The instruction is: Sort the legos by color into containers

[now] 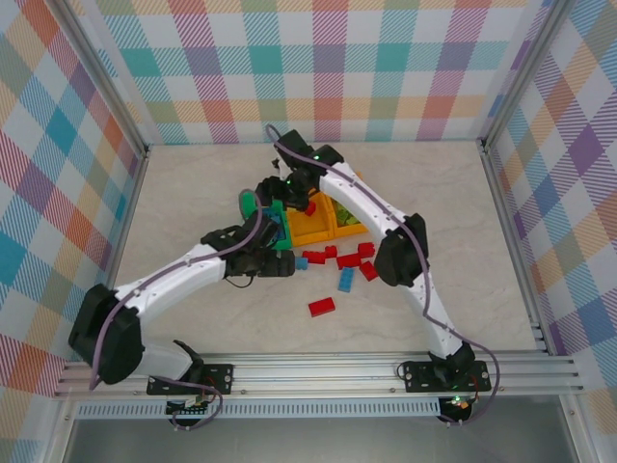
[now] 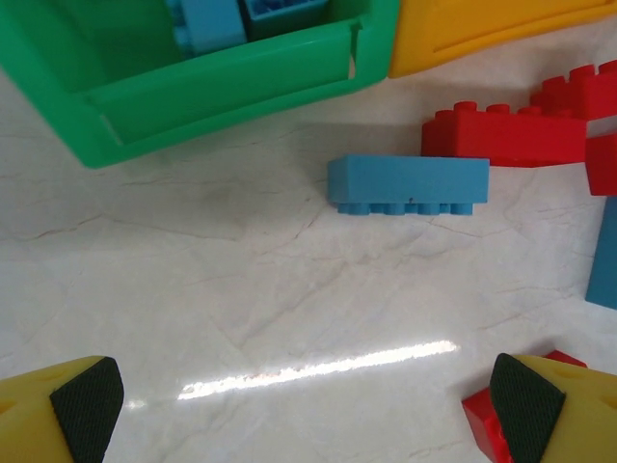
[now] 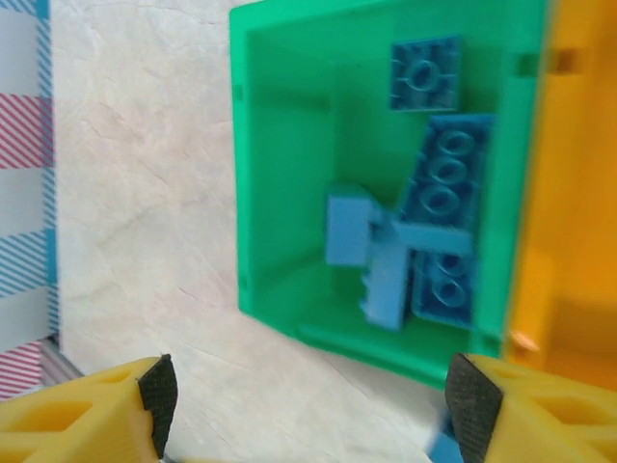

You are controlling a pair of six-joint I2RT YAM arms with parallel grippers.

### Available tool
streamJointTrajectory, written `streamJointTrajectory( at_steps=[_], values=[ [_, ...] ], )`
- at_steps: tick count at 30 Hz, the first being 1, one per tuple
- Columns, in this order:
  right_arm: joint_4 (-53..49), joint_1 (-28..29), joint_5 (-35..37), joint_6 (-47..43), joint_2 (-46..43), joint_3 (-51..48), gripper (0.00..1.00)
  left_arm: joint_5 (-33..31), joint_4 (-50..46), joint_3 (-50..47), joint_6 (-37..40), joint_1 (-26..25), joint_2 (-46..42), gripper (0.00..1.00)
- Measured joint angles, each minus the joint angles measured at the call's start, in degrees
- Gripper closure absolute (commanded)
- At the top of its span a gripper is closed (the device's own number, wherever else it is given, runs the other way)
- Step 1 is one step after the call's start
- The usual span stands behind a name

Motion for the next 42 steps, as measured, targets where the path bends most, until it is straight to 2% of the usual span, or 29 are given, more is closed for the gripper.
streamJointTrajectory(
  at_steps=[3, 7, 11, 21, 27, 31, 36, 42],
  values=[
    [1.2, -0.7, 4.2, -1.5, -10.8, -12.4, 0.15, -1.1, -0.1, 3.2, 0.5, -2.0, 5.2, 0.00],
    [4.1, -4.5, 7.7, -1.4, -23.5, -29.6, 0.12, -1.8, 0.0, 8.4, 0.7, -3.8, 12.0, 0.00],
    [5.6, -9.3, 11.4, -0.9, -29.6, -41.1, 0.11, -2.3, 0.2, 11.1, 0.5, -4.3, 16.9, 0.00],
    [6.4, -10.4, 14.0, 1.4, -35.1, -55.5, 0.11, -3.8, -0.5, 17.0, 0.0, -4.3, 25.4, 0.02],
    [6.3, -12.3, 15.7, 1.6, -37.0, -58.2, 0.14, -3.8, -0.5, 18.4, -0.8, -4.3, 26.8, 0.09],
    [6.3, -12.9, 17.1, -0.2, -37.9, -62.7, 0.18, -4.0, -0.6, 18.8, -1.0, -4.3, 28.3, 0.11],
    [6.6, -13.0, 17.3, -2.7, -38.6, -69.1, 0.20, -4.0, -0.7, 18.8, -1.0, -4.3, 28.9, 0.19],
    [8.4, -13.0, 17.3, -5.8, -40.5, -74.6, 0.23, -4.2, -0.6, 18.8, -1.1, -4.3, 28.9, 0.19]
  ],
)
